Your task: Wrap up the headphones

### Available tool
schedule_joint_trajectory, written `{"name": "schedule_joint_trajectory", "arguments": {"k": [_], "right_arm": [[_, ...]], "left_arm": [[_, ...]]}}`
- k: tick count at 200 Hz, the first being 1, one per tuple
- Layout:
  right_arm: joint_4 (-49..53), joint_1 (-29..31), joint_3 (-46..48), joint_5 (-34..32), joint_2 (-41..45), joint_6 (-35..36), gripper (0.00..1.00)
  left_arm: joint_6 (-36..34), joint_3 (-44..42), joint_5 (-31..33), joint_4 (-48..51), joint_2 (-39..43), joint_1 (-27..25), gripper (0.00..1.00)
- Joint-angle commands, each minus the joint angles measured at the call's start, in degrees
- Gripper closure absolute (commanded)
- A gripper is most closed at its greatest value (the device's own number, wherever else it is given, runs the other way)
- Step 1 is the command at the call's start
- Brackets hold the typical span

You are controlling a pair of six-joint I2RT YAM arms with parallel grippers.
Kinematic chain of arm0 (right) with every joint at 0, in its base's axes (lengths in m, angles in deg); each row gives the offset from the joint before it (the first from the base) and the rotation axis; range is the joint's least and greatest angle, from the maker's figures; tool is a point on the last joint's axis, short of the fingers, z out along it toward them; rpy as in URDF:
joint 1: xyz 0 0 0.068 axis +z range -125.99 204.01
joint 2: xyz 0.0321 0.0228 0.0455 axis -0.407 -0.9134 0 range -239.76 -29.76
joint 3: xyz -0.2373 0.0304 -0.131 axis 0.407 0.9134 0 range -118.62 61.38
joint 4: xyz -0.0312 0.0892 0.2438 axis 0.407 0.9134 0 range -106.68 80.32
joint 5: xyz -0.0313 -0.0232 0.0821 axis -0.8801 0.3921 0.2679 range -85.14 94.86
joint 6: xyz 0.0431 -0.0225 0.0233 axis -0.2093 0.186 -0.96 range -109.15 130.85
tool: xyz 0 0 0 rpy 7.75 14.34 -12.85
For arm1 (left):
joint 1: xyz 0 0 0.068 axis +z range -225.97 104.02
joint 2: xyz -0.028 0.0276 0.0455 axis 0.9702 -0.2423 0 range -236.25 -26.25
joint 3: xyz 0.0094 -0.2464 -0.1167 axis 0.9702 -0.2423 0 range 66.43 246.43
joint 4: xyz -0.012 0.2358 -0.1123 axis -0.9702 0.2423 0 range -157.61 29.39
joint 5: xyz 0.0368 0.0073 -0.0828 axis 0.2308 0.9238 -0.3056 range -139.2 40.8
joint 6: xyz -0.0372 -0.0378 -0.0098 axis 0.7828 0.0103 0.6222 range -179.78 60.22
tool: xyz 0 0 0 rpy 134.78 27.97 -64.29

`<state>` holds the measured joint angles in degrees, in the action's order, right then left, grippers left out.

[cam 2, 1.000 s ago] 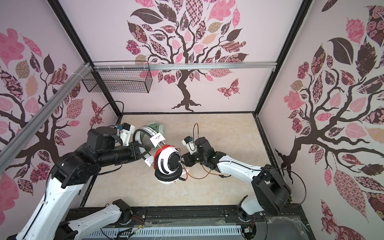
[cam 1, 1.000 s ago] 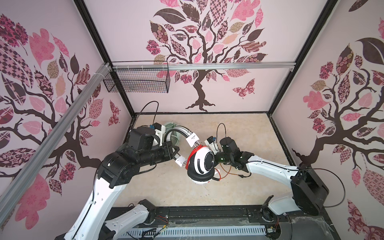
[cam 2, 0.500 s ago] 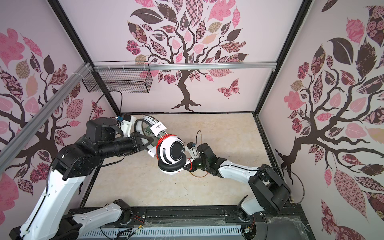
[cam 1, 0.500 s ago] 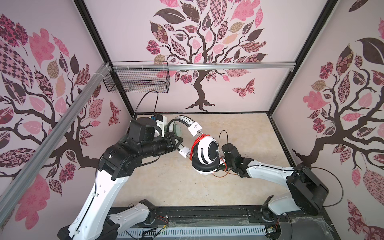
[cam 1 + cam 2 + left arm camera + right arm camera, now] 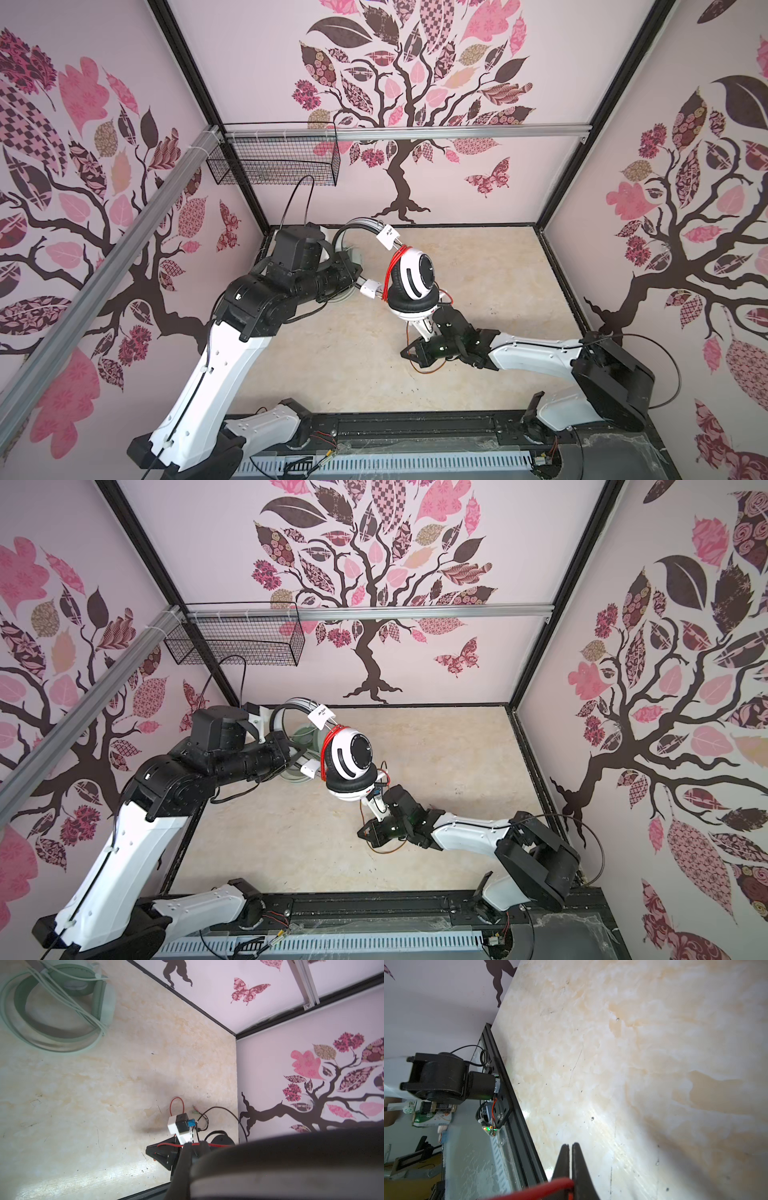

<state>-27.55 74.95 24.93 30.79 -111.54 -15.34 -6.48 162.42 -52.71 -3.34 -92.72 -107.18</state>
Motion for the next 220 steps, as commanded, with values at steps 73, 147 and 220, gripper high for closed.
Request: {"name": "schedule_joint_trajectory", "arguments": {"k": [73, 147, 220], "right_arm": [[22.64, 16.47, -15.57, -19.62, 2.72, 4.5, 1.0], [50.26, 24.91, -36.08, -30.32, 6.1, 14.47, 1.0], [62.49, 24.54, -55.03, -52.15, 6.63, 23.35, 1.0]], "left_arm": [[18.37, -5.81, 18.64, -2.65, 0.03, 0.26, 1.0], [13.9, -12.84, 31.08, 2.02, -3.84, 0.24, 1.0], [8.38, -22.45, 32.61, 4.05, -2.96, -0.47, 1.0]]}}
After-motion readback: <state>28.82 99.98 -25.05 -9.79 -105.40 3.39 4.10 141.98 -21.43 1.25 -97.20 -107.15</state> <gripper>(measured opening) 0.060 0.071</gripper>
